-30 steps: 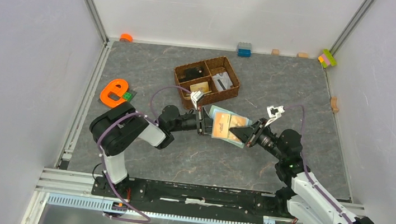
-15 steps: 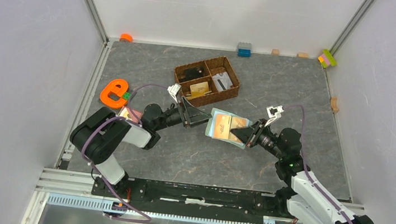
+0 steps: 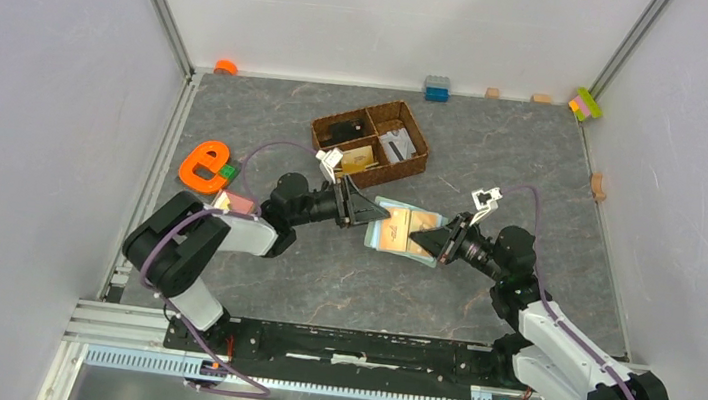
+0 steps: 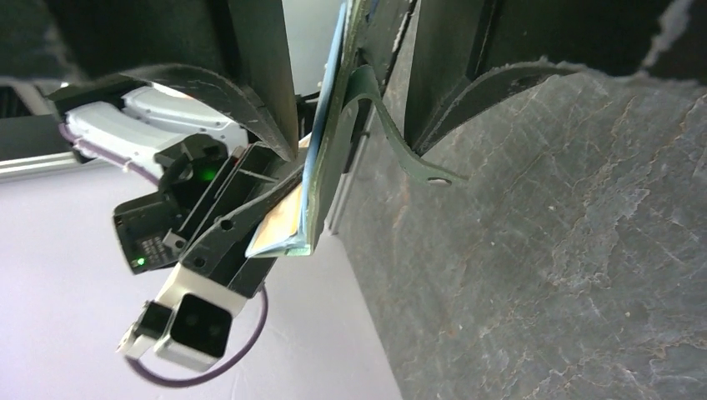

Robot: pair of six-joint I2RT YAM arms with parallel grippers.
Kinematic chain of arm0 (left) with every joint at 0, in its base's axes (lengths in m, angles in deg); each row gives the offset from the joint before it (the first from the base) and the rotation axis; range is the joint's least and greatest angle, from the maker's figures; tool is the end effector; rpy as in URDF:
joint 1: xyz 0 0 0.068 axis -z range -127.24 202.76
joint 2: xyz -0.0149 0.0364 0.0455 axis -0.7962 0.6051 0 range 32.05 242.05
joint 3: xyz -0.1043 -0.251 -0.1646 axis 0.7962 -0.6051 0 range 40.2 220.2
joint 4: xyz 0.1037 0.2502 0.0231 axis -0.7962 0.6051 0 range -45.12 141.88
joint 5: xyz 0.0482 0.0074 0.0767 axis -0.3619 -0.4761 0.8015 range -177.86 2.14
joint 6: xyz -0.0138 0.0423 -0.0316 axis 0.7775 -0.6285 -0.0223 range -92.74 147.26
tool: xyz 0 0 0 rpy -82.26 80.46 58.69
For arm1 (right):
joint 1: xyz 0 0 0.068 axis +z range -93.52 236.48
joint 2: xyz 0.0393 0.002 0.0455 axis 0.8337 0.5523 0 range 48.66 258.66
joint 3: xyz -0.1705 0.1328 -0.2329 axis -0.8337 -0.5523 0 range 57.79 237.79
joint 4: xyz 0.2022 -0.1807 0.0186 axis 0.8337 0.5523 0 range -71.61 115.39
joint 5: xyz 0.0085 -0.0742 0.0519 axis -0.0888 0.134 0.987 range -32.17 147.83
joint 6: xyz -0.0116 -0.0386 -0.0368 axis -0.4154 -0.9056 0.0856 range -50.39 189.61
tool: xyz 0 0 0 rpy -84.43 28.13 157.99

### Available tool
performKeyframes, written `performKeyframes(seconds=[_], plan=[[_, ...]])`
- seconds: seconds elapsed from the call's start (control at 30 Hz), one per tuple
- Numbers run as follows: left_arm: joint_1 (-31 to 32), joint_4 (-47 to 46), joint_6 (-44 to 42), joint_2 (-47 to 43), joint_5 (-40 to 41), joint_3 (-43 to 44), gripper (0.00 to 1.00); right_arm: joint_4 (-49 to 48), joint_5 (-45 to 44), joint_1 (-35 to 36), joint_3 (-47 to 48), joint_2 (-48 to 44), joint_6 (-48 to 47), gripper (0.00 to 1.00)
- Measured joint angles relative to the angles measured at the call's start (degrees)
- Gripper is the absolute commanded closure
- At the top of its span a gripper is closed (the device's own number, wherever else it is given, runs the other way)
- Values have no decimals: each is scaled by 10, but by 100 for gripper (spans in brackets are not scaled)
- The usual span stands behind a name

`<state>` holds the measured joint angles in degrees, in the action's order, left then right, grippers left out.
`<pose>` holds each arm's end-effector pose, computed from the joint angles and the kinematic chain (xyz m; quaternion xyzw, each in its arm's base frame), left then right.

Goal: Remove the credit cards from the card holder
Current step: Remove the credit card from the card holder.

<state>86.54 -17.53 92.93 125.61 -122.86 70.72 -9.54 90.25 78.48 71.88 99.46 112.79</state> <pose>0.2483 -0.1914 0.2210 0.0169 0.7101 -0.6499 0.2704 0.1492 0.0814 0.2329 -0.0446 0.7500 0.5152 0.4124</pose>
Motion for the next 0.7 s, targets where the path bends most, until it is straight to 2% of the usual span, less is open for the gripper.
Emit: performKeyframes(seconds=[0.17,0.3,0.43,0.5,0.57,0.7], plan=[[13,130,-74,-56,16,23,52,-9,5,0,0,3,-2,95],[25,243,-139,-89,49,56,71,-12,6,0,0,3,-8,93],[32,272,-163,-98,54,64,89,-3,7,0,0,6,-13,89],[34,273,-168,-100,53,64,96,3,6,0,0,7,-15,85],[35,273,-170,-103,53,64,98,3,6,0,0,7,-16,82],[36,276,-172,-110,54,64,98,4,6,0,1,7,-20,63]])
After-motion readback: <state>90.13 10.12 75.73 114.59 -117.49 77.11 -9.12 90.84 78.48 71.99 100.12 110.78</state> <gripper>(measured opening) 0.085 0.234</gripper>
